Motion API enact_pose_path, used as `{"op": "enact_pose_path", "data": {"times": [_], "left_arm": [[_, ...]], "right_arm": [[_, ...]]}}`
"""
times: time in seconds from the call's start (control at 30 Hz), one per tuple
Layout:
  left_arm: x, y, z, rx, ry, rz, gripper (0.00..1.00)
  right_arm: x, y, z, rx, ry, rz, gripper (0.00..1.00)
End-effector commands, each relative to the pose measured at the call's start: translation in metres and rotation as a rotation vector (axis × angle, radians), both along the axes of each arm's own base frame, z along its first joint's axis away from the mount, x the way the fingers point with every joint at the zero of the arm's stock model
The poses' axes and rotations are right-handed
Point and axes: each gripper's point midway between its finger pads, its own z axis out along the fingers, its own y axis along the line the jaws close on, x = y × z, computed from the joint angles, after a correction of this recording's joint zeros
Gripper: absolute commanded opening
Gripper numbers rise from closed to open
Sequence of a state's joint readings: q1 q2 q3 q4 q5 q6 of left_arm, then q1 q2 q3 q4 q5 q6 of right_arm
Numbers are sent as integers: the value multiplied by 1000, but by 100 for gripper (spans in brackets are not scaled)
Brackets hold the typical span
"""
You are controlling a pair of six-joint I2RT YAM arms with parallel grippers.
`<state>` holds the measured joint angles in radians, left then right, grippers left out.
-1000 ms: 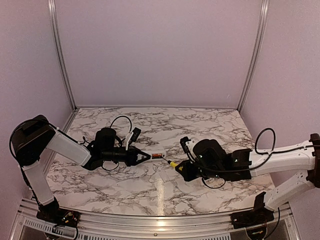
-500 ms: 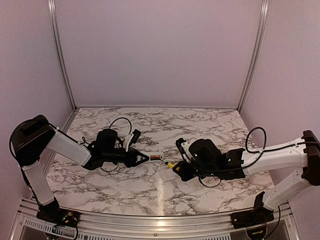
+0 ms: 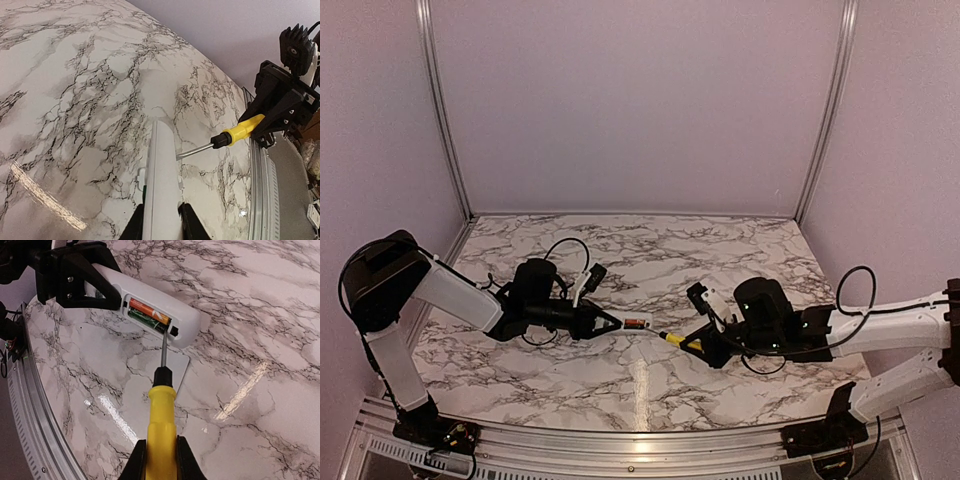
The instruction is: Unload the batteries from the remote control
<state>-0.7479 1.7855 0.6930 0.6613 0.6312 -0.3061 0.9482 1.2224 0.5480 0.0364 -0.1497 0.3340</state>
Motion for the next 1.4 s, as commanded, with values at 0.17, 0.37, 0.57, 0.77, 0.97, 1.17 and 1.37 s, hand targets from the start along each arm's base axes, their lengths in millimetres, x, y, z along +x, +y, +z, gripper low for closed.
{"op": "enact_pose_path", "data": {"times": [0.17, 0.37, 0.57, 0.77, 0.97, 1.17, 1.37], "left_arm": [[-25, -28, 31, -93, -58, -140, 0], [-12, -26, 25, -51, -74, -70, 0], [-3, -23, 20, -19, -87, -17, 0], [5, -20, 17, 6, -96, 30, 0], [11, -18, 12, 34, -103, 66, 0], [18, -15, 10, 56, -114, 100, 0], [17, -15, 11, 54, -117, 97, 0]], "right_arm": [[-12, 46, 86, 291, -170, 202, 0], [-5, 47, 91, 303, -165, 161, 0], [0, 49, 88, 291, -146, 137, 0], [2, 52, 90, 297, -143, 135, 0], [3, 53, 91, 299, -143, 131, 0], [6, 51, 90, 292, -141, 114, 0], [9, 52, 86, 275, -133, 98, 0]]}}
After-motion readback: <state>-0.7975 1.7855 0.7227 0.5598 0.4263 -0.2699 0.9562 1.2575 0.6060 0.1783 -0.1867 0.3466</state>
